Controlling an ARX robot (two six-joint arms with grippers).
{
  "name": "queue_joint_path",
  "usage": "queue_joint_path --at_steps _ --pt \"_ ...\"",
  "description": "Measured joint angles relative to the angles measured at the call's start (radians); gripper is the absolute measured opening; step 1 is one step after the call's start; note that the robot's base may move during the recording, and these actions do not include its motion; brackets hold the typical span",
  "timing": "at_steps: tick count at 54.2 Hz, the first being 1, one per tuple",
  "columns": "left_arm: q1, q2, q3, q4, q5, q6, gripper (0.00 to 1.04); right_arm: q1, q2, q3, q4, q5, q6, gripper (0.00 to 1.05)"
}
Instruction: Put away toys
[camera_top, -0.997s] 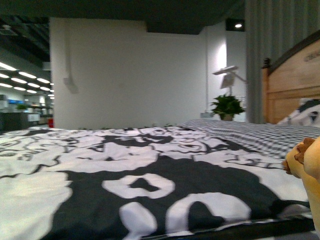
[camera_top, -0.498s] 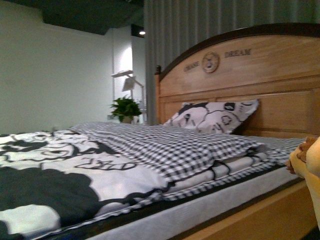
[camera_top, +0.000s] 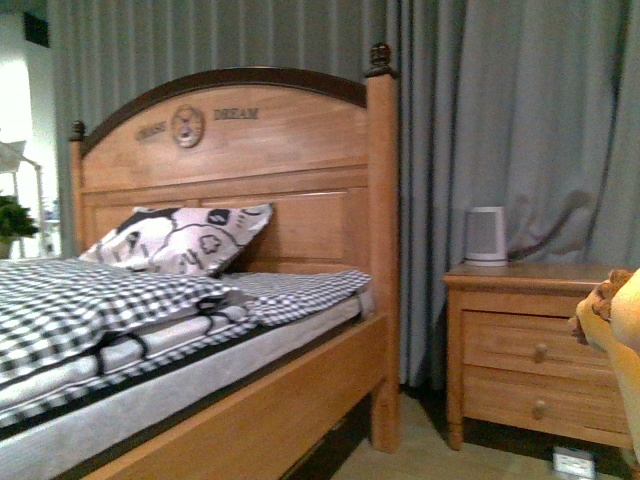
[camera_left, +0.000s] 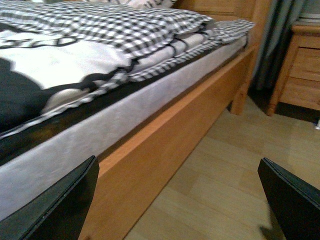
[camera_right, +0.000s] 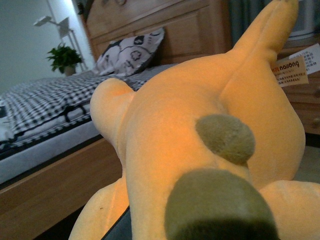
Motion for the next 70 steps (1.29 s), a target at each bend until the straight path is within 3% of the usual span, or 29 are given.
queue_joint_path --at_steps 70 --pt "0.0 0.001 0.0 0.0 0.0 0.0 0.99 -0.001 -0.002 0.0 0.0 -0.002 -0.001 0.19"
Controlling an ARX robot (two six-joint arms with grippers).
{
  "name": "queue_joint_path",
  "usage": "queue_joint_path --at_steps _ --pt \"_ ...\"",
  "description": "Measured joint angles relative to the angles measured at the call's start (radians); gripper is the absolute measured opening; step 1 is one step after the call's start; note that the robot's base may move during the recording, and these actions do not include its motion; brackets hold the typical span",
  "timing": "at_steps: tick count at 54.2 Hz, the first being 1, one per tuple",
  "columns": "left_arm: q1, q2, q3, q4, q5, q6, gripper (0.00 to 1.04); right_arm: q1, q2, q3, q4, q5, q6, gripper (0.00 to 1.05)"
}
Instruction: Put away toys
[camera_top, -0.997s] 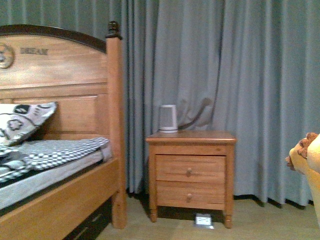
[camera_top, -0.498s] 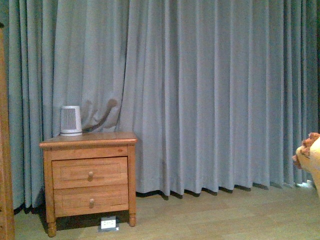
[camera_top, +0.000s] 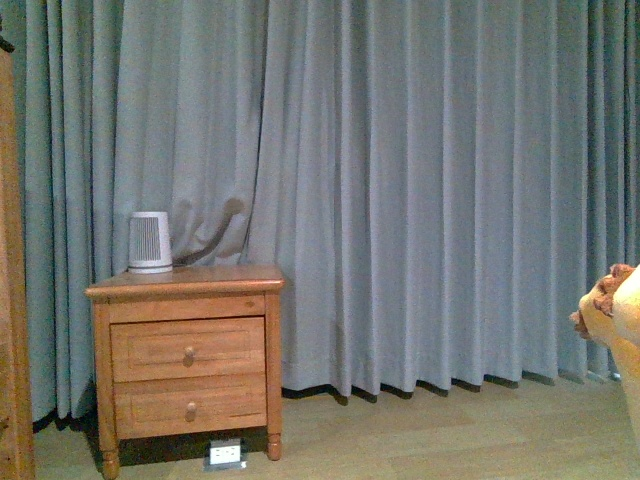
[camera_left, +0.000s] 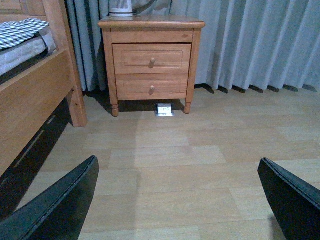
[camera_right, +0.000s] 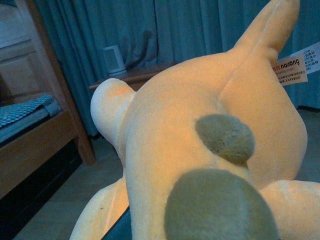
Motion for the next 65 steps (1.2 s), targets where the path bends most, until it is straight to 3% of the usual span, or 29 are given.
queue_joint_path --at_steps 65 --pt "0.0 0.0 0.0 0.0 0.0 0.0 0.99 0.001 0.0 0.0 0.0 0.0 0.0 0.19"
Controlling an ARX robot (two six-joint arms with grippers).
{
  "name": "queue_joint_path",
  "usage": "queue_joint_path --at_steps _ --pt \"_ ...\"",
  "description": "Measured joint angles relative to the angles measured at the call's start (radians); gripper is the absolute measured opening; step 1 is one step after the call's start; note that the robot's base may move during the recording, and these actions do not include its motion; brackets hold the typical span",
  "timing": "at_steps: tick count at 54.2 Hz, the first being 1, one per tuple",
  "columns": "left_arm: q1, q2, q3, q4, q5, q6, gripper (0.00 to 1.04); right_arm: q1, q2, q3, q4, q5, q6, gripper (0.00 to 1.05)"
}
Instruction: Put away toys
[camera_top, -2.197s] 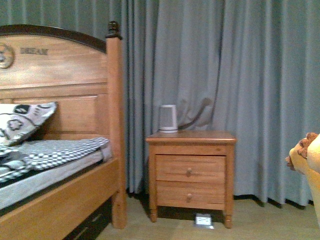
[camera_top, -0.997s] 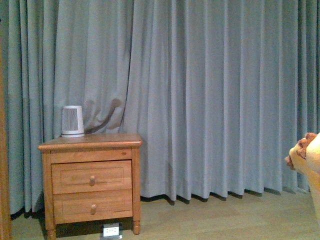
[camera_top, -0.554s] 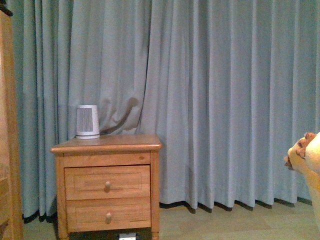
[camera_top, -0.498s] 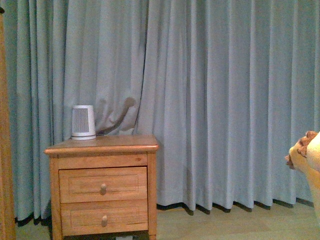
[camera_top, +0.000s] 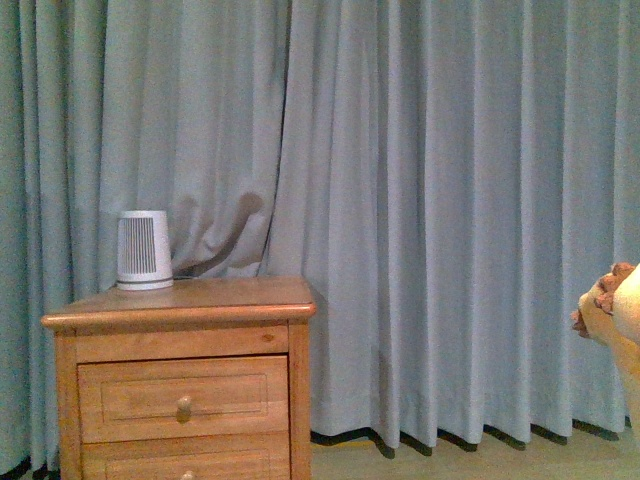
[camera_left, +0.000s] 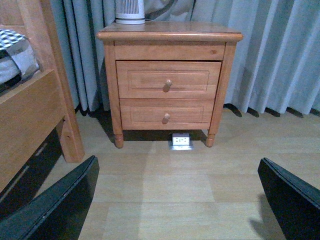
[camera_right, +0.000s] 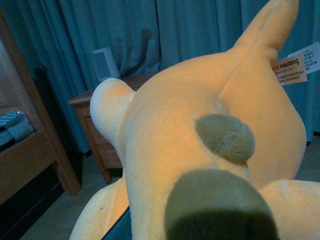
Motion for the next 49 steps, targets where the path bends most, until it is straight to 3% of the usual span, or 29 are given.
queue_joint_path --at_steps 49 --pt "0.0 0.0 0.0 0.0 0.0 0.0 0.99 0.0 0.003 0.0 0.0 0.002 -0.001 0.19"
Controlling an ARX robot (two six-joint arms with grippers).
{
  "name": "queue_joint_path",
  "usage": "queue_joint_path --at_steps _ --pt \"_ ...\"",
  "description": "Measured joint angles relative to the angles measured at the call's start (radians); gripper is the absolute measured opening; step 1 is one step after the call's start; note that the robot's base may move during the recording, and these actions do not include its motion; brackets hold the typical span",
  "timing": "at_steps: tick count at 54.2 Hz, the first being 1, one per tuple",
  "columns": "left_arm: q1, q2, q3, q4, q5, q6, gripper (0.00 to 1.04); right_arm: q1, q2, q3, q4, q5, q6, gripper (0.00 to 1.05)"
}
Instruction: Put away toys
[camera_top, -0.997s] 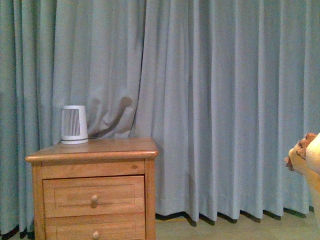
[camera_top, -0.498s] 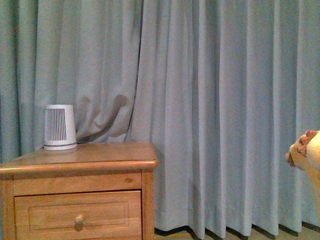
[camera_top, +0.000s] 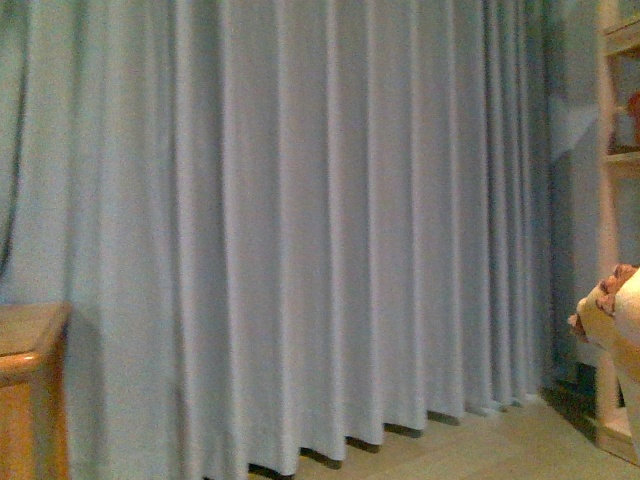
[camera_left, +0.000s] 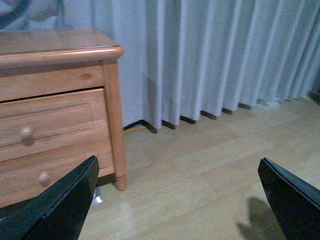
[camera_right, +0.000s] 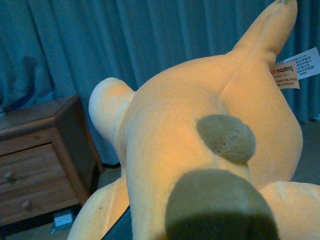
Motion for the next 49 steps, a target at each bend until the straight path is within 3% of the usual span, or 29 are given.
queue_joint_path --at_steps 49 --pt "0.0 0.0 0.0 0.0 0.0 0.0 0.99 0.0 0.0 0.0 0.0 -0.001 -0.002 0.19"
